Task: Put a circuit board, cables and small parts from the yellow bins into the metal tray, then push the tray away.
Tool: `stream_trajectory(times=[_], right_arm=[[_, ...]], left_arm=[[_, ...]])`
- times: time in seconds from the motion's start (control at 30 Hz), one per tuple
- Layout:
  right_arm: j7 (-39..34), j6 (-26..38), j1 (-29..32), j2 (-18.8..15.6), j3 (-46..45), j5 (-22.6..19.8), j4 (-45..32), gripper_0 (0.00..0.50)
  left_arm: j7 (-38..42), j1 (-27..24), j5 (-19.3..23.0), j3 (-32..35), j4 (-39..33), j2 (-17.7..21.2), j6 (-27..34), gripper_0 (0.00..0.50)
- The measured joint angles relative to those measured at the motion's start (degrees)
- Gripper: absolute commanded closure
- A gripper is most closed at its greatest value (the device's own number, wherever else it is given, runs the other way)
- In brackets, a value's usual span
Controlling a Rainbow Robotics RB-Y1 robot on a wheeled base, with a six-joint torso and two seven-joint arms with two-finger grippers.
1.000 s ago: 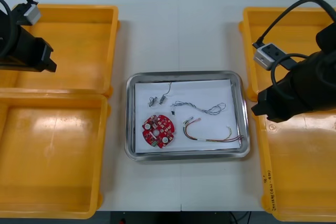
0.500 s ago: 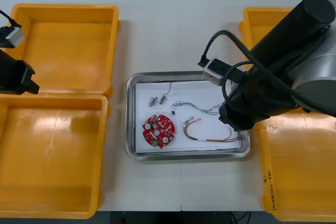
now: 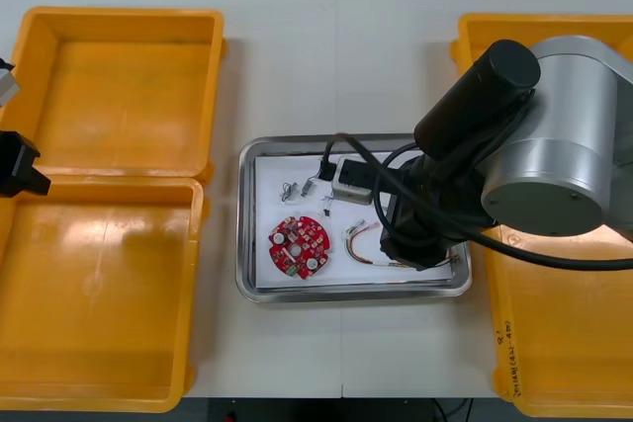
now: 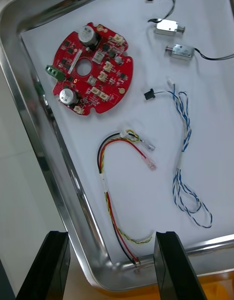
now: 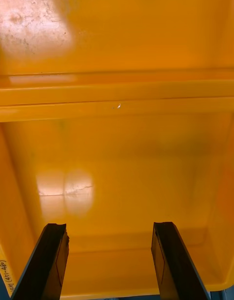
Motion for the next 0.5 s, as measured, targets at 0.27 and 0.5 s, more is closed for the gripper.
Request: stream_trajectory(times=[0.27,0.5], right_arm=[[5.68,-0.67,-0.01,0.86,6.93,5.81,0.07,0.0],[5.89,-0.99,-0.03,3.09,13.14,10.78,0.68,0.0]], left_arm=[[0.09,2.11,0.15,1.14,-2.0,0.07,0.0,0.0],[2.01,3.21,0.21,1.36,-2.88,0.09,0.0,0.0]])
